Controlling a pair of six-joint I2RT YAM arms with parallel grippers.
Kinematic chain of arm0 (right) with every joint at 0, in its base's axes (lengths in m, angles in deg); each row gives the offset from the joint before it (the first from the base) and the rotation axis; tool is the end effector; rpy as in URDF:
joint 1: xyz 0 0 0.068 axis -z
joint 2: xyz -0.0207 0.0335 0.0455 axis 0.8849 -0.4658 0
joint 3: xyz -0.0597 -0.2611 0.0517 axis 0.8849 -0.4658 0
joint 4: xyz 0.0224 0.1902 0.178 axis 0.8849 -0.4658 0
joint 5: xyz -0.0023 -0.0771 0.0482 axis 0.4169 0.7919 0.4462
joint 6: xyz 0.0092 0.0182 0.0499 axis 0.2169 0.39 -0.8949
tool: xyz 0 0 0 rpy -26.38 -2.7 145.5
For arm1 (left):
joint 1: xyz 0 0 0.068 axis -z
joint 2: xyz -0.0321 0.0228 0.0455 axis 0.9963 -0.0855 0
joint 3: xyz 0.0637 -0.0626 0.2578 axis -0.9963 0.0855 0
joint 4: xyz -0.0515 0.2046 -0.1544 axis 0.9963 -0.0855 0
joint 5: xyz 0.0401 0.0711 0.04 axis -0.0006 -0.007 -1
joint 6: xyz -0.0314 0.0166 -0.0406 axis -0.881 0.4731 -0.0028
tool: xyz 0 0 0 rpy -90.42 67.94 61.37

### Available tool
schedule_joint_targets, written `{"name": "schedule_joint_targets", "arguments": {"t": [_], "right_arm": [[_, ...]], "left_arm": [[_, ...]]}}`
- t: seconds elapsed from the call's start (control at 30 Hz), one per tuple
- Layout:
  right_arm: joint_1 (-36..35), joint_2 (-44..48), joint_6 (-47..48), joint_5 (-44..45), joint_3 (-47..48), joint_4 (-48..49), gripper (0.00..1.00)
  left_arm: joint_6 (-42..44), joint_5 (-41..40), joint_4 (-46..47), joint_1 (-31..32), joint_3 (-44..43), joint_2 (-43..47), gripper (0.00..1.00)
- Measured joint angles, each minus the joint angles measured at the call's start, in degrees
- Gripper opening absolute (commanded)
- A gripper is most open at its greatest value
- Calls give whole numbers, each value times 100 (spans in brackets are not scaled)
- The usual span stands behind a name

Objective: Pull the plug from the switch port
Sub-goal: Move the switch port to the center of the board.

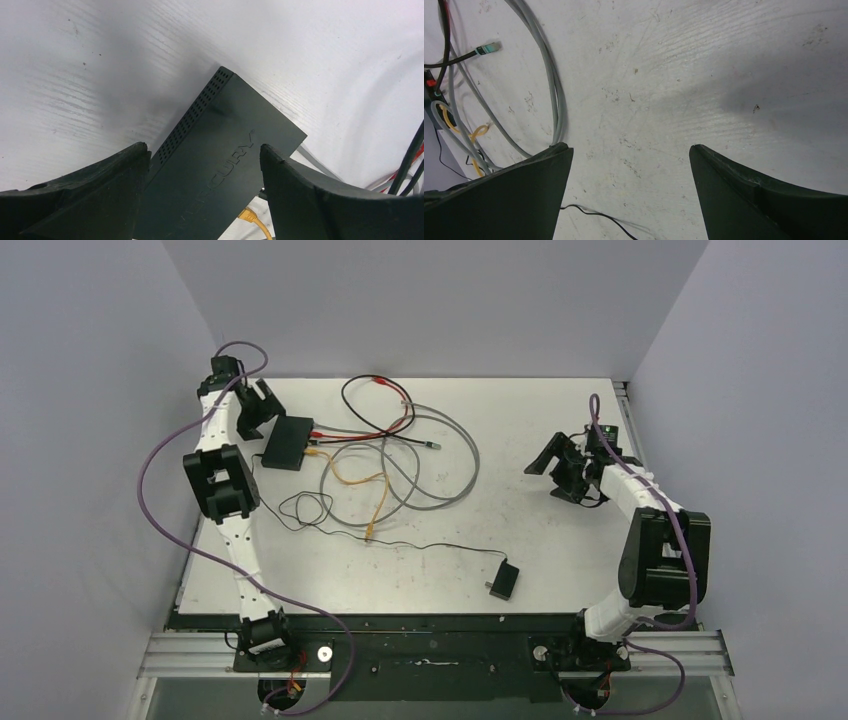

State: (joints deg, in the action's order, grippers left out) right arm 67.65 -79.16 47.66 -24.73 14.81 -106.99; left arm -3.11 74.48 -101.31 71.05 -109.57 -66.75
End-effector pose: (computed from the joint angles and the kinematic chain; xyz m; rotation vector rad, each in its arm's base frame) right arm 0.3211 -0.0151 0.2065 0.7147 2.4620 0.7628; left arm 0.5270 0.1269 0.1963 -0.8351 2.4669 -0.2496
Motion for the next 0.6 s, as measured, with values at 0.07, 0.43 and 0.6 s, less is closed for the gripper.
{"name": "schedule_joint_targets", "arguments": {"t": [0.07,0.43,0.6], "right_arm": [[-37,-63,17,0,7,-7,90],[-76,-203,66,0,70,-127,90],[-76,-203,92,0,72,-168,90]], "left_arm": [[26,98,4,-22,2,-50,77],[251,459,66,131,140,-251,56],[402,354,240,247,407,-94,55]]}}
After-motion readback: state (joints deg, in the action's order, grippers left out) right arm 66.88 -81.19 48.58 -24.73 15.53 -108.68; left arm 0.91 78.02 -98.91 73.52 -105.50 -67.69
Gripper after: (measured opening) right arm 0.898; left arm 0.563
